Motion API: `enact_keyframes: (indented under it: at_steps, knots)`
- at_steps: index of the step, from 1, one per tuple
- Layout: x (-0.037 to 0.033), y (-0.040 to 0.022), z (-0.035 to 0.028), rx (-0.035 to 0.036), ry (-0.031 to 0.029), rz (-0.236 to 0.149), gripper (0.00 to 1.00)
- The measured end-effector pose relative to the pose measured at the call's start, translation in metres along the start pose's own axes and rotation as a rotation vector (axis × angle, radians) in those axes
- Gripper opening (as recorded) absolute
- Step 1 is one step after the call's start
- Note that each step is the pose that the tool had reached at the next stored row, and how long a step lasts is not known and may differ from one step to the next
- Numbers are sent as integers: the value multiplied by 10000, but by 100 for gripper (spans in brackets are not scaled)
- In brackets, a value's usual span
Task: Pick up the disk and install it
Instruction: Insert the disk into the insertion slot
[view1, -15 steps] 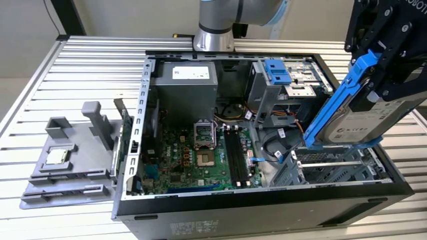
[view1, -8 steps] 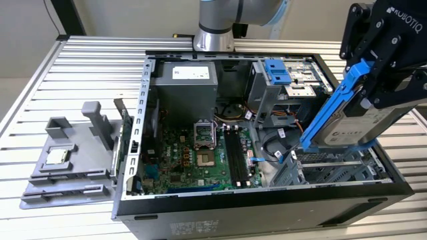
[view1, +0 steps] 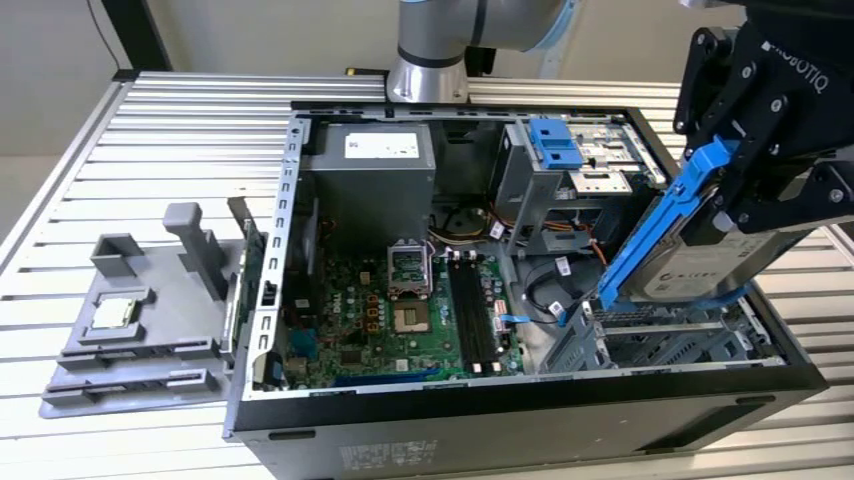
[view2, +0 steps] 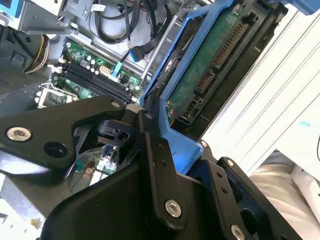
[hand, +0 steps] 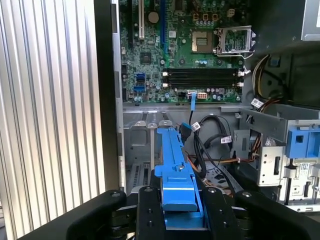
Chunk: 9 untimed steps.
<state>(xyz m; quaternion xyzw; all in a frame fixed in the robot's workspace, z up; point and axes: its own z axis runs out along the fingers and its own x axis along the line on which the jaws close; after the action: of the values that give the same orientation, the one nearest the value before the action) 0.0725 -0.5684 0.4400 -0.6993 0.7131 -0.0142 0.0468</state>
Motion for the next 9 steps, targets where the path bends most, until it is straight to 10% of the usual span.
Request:
enact_keyframes:
  at_steps: [9]
  knots:
    - [32,-16,100,-1,-34,-15,0]
